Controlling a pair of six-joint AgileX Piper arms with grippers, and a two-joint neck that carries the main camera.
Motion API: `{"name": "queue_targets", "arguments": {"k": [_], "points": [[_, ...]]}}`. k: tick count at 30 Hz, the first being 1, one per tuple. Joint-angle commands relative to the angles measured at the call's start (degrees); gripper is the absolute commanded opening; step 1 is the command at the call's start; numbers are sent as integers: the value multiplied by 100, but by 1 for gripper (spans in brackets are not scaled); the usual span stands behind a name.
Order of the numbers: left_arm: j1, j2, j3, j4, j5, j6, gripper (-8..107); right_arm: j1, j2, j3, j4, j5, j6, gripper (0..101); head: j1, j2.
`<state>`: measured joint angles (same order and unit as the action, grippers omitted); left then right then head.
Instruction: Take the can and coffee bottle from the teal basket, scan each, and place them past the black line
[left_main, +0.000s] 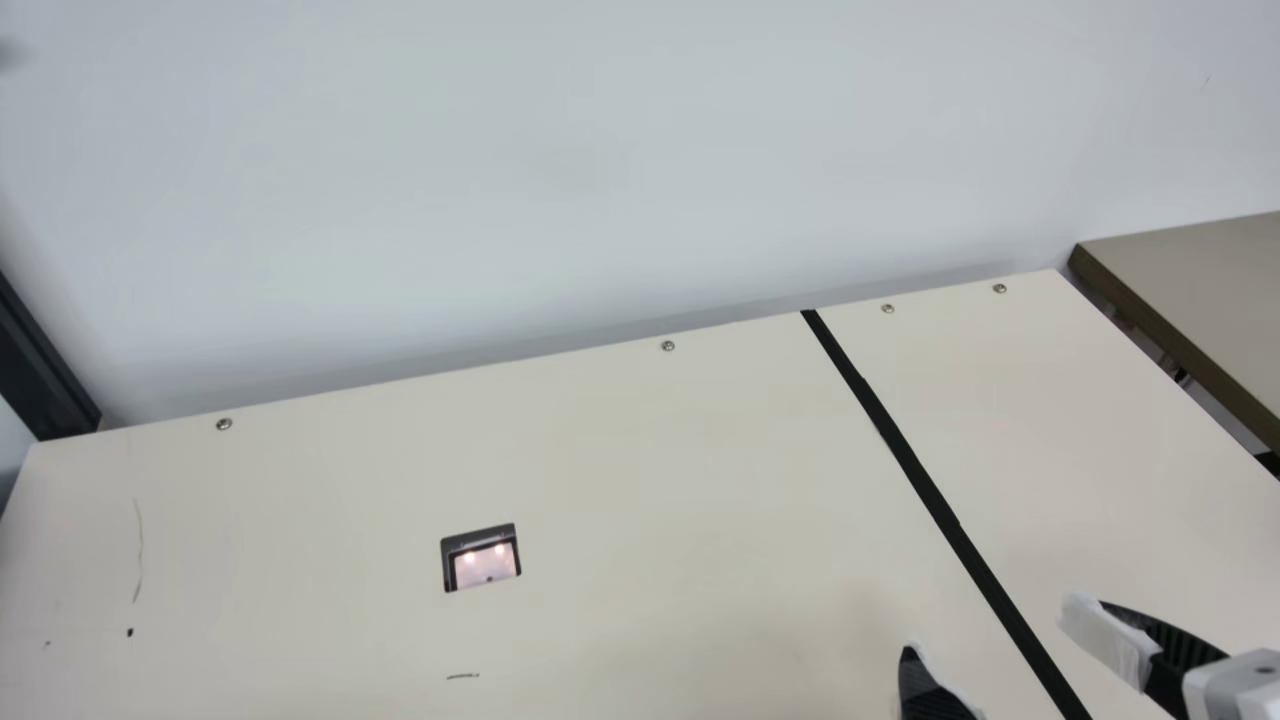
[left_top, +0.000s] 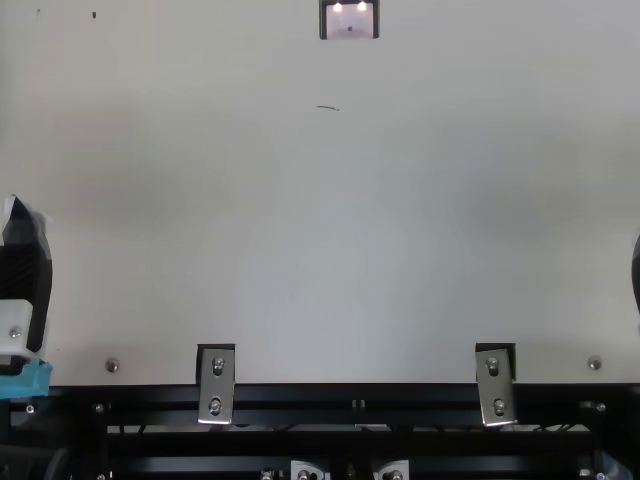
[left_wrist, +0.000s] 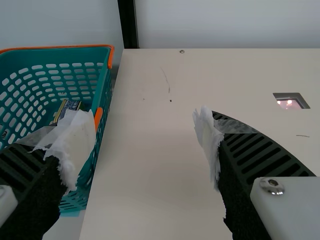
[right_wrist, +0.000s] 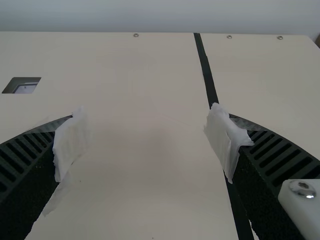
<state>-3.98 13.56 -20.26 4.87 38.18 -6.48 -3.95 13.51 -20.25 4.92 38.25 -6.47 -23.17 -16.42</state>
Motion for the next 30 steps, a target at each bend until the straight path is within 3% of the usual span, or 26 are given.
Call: {"name": "queue_targets", "arguments": {"k": [1,30], "points": [[0,0,0,0,0,0,90,0,0,0,0,0,0,101,-183,53],[0,0,0,0,0,0,90,6,-3,-1,-9,3,10,101,-183,53]]}}
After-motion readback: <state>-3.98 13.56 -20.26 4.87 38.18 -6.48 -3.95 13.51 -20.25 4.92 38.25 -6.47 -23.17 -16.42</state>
